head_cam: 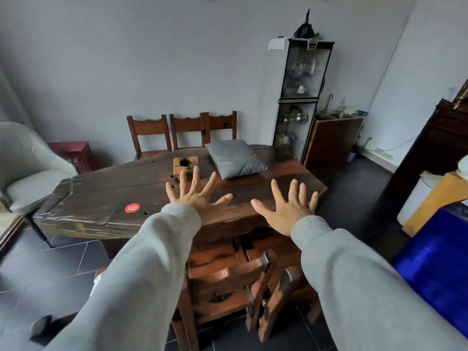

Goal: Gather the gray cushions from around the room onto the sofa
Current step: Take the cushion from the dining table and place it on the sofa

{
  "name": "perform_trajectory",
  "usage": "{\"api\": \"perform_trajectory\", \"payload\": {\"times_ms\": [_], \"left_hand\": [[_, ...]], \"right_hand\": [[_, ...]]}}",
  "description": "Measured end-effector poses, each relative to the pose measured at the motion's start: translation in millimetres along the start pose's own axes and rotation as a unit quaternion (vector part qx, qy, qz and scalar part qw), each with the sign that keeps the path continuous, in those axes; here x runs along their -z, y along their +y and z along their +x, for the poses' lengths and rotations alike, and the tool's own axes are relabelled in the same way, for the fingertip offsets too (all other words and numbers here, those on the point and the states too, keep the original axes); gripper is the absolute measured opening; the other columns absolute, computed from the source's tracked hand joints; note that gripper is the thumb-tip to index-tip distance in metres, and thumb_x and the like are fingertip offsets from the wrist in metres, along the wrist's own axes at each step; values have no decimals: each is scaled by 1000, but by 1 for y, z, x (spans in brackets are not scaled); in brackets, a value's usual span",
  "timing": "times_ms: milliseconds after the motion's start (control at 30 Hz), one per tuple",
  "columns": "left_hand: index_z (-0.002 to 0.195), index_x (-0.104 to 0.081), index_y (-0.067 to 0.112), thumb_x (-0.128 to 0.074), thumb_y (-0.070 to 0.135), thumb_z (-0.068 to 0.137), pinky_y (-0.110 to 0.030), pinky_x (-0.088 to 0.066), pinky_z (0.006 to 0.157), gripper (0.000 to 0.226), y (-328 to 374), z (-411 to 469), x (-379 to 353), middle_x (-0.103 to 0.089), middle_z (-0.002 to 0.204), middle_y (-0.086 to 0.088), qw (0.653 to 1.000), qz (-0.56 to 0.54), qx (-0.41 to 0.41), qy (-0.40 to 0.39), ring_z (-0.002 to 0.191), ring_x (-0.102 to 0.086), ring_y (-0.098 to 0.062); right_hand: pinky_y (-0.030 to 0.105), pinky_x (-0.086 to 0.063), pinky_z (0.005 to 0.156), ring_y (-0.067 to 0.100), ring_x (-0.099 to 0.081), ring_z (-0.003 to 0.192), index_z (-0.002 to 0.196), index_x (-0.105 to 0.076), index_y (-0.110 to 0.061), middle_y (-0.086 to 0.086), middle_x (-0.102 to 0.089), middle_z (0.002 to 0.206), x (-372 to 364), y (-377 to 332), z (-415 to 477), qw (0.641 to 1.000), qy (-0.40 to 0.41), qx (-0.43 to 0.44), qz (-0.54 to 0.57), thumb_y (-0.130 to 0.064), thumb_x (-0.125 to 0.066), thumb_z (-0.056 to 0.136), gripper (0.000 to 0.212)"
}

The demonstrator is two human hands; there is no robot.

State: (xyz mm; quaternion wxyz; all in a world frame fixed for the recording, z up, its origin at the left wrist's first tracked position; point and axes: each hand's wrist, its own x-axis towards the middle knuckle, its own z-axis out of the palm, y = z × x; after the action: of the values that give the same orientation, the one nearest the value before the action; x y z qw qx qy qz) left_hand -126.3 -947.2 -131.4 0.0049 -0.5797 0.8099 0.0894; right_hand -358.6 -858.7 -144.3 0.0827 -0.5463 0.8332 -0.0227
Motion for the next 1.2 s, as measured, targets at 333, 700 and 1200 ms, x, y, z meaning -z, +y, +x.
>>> {"api": "perform_trajectory", "payload": {"times_ms": [333, 700, 1200], "left_hand": [[156, 20, 56, -13, 96, 80, -67, 20, 116, 92, 118, 128, -43, 39, 166, 6, 999, -26, 37, -23, 152, 36, -31], [157, 20, 54, -17, 89, 87, -67, 15, 118, 87, 196, 244, -67, 36, 167, 5, 995, -9, 87, -53, 154, 34, -31], [158, 17, 53, -15, 90, 86, -66, 16, 118, 87, 125, 453, -120, 34, 168, 7, 992, -29, 100, -72, 155, 32, -30]], "right_hand": [[63, 23, 119, 39, 23, 160, 164, 15, -44, 17, 19, 175, 4, 112, 141, 1000, -22, 6, 14, -102, 8, 64, 116], [63, 10, 124, 41, 12, 162, 167, 12, -35, 20, 11, 176, -9, 164, 293, 996, -88, 23, 24, -88, -25, 92, 100], [59, -6, 128, 41, -1, 162, 169, 9, -29, 20, 4, 176, -79, 89, 492, 987, -145, 19, 71, -73, -41, 99, 96]]}}
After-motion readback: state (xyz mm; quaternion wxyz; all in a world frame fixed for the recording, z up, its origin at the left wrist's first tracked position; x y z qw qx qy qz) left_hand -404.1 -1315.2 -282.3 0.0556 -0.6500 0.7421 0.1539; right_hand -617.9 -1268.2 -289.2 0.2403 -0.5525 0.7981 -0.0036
